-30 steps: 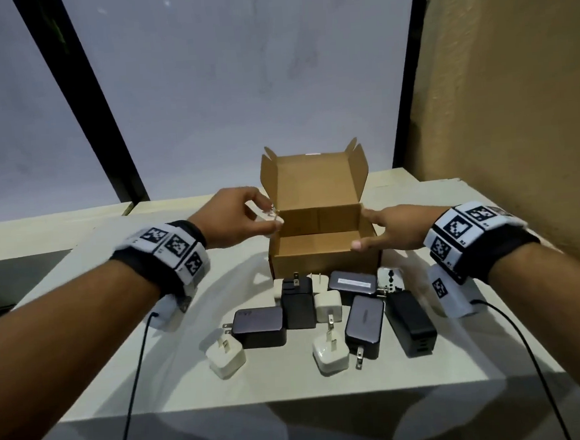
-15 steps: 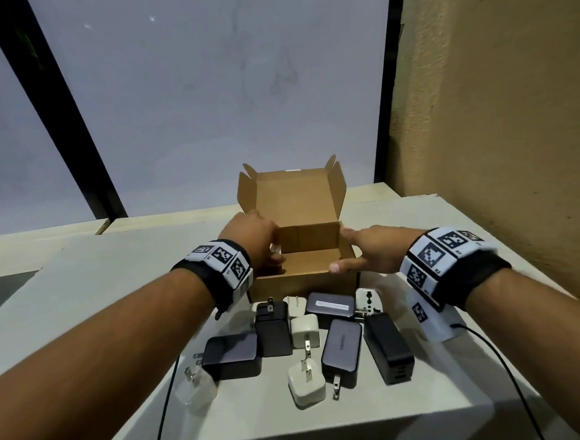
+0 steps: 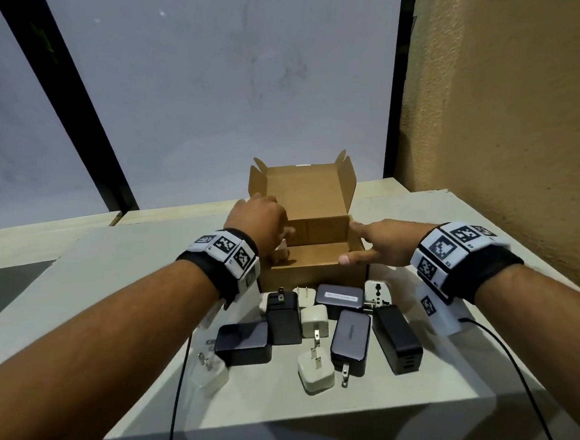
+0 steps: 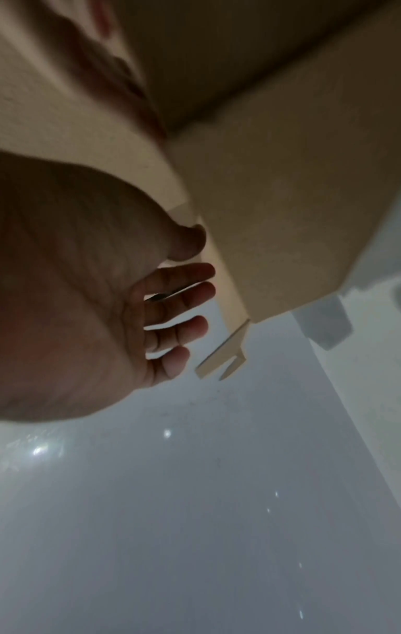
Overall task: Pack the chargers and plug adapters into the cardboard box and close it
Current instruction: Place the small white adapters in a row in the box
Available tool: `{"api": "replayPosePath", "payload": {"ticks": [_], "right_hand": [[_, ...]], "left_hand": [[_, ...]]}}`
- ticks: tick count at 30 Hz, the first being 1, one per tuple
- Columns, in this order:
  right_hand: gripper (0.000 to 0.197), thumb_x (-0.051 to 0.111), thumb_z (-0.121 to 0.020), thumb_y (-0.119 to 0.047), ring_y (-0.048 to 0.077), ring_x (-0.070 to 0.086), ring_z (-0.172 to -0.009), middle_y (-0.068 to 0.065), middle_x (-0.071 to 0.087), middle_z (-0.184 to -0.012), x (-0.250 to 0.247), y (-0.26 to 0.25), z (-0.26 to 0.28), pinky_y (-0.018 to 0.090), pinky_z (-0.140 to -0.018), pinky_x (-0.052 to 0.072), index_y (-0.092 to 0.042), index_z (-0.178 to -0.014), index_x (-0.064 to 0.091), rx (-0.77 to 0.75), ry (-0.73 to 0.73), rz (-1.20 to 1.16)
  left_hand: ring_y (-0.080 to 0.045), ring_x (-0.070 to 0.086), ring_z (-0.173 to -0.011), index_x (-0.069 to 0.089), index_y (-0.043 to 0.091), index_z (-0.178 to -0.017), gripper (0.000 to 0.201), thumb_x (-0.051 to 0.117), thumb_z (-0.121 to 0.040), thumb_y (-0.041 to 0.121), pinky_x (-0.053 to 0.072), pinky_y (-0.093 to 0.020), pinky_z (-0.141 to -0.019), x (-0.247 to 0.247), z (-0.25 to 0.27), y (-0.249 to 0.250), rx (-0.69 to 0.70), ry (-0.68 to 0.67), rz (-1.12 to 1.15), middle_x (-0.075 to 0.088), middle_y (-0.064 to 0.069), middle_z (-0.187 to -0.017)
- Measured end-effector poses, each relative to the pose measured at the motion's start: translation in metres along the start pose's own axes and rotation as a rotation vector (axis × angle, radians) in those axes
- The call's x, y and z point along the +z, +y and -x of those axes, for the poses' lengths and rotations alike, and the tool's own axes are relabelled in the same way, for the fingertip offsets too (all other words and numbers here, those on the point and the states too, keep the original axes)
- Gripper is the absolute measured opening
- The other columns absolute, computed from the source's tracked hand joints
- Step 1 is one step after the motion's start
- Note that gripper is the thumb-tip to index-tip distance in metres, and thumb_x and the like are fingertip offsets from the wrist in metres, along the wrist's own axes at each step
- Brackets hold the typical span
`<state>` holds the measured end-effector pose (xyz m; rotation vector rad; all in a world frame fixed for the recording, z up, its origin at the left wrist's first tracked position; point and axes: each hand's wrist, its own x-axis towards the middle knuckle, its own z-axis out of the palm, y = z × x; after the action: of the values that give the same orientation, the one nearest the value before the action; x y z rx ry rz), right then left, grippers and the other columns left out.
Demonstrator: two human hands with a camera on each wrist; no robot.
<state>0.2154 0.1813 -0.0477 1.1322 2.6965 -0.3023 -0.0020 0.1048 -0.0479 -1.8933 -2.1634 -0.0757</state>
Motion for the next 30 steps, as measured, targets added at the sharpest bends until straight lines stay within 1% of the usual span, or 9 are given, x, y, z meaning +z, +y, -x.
{"api": "replayPosePath", "payload": {"ticks": [3, 7, 10, 13, 16, 19, 23, 26, 30], "right_hand": [[0.082, 0.044, -0.086, -0.064, 0.029, 0.054, -0.117, 0.016, 0.055, -0.135, 0.003, -0.001, 0.000, 0.035, -0.097, 0.041, -0.012, -0.146, 0.025, 0.005, 0.016, -0.032], [0.085, 0.040, -0.088, -0.064, 0.031, 0.045, -0.131, 0.013, 0.037, -0.151, 0.008, -0.002, 0.004, 0.038, -0.108, 0.033, -0.017, -0.151, 0.010, 0.015, 0.009, -0.116], [0.089, 0.035, -0.085, -0.069, 0.031, 0.039, -0.136, 0.013, 0.029, -0.155, 0.011, -0.003, 0.007, 0.042, -0.113, 0.028, -0.018, -0.152, 0.007, 0.025, 0.025, -0.121], [0.082, 0.037, -0.090, -0.061, 0.031, 0.042, -0.134, 0.015, 0.036, -0.151, 0.008, -0.008, 0.010, 0.040, -0.111, 0.029, -0.016, -0.152, 0.009, 0.061, 0.030, -0.082], [0.082, 0.039, -0.089, -0.061, 0.031, 0.043, -0.132, 0.014, 0.039, -0.150, 0.004, -0.013, 0.012, 0.040, -0.109, 0.031, -0.015, -0.151, 0.012, 0.063, 0.033, -0.062], [0.083, 0.041, -0.089, -0.062, 0.031, 0.042, -0.134, 0.012, 0.036, -0.152, 0.003, -0.013, 0.013, 0.040, -0.109, 0.031, -0.014, -0.151, 0.015, 0.053, 0.052, -0.046], [0.083, 0.042, -0.087, -0.064, 0.031, 0.045, -0.131, 0.013, 0.041, -0.149, 0.003, -0.011, 0.013, 0.040, -0.107, 0.034, -0.013, -0.149, 0.021, 0.044, 0.062, -0.031], [0.082, 0.043, -0.087, -0.064, 0.031, 0.048, -0.127, 0.014, 0.046, -0.145, 0.003, -0.010, 0.012, 0.039, -0.105, 0.036, -0.012, -0.148, 0.024, 0.044, 0.062, -0.027], [0.080, 0.043, -0.086, -0.065, 0.030, 0.053, -0.120, 0.015, 0.054, -0.136, 0.002, -0.008, 0.010, 0.039, -0.102, 0.040, -0.011, -0.144, 0.030, 0.034, 0.065, -0.012]], "left_hand": [[-0.014, 0.055, -0.097, 0.070, 0.024, -0.107, 0.027, 0.056, -0.092, 0.042, 0.048, -0.031, -0.082, -0.022, 0.026, -0.005, 0.028, 0.072, 0.173, 0.063, 0.004, -0.110], [-0.006, 0.053, -0.077, 0.070, 0.023, -0.102, 0.033, 0.055, -0.089, 0.051, 0.043, -0.025, -0.073, -0.042, 0.085, -0.018, -0.044, -0.015, 0.335, 0.065, 0.007, -0.103], [-0.002, 0.058, -0.080, 0.065, 0.026, -0.105, 0.046, 0.054, -0.081, 0.064, 0.047, -0.022, -0.073, -0.046, 0.135, -0.026, -0.102, -0.160, 0.411, 0.065, 0.011, -0.100], [-0.006, 0.057, -0.091, 0.056, 0.032, -0.117, 0.057, 0.054, -0.075, 0.071, 0.047, -0.021, -0.080, -0.047, 0.175, -0.027, -0.095, -0.347, 0.394, 0.057, 0.013, -0.109], [-0.007, 0.053, -0.098, 0.049, 0.035, -0.122, 0.063, 0.060, -0.072, 0.071, 0.047, -0.023, -0.086, -0.041, 0.201, -0.024, -0.104, -0.385, 0.398, 0.052, 0.015, -0.115], [-0.007, 0.051, -0.101, 0.046, 0.033, -0.128, 0.066, 0.066, -0.073, 0.064, 0.045, -0.018, -0.089, -0.024, 0.216, -0.019, -0.113, -0.325, 0.396, 0.049, 0.014, -0.123], [-0.002, 0.051, -0.093, 0.049, 0.031, -0.124, 0.050, 0.068, -0.081, 0.046, 0.042, -0.009, -0.077, -0.019, 0.219, -0.021, -0.102, -0.197, 0.459, 0.054, 0.014, -0.118], [-0.002, 0.055, -0.092, 0.057, 0.034, -0.117, 0.035, 0.064, -0.084, 0.041, 0.046, -0.016, -0.083, -0.037, 0.210, -0.024, -0.049, -0.156, 0.428, 0.059, 0.015, -0.110], [-0.003, 0.058, -0.085, 0.067, 0.032, -0.107, 0.022, 0.061, -0.087, 0.041, 0.049, -0.020, -0.076, -0.069, 0.173, -0.021, -0.037, -0.016, 0.453, 0.064, 0.011, -0.101]]}}
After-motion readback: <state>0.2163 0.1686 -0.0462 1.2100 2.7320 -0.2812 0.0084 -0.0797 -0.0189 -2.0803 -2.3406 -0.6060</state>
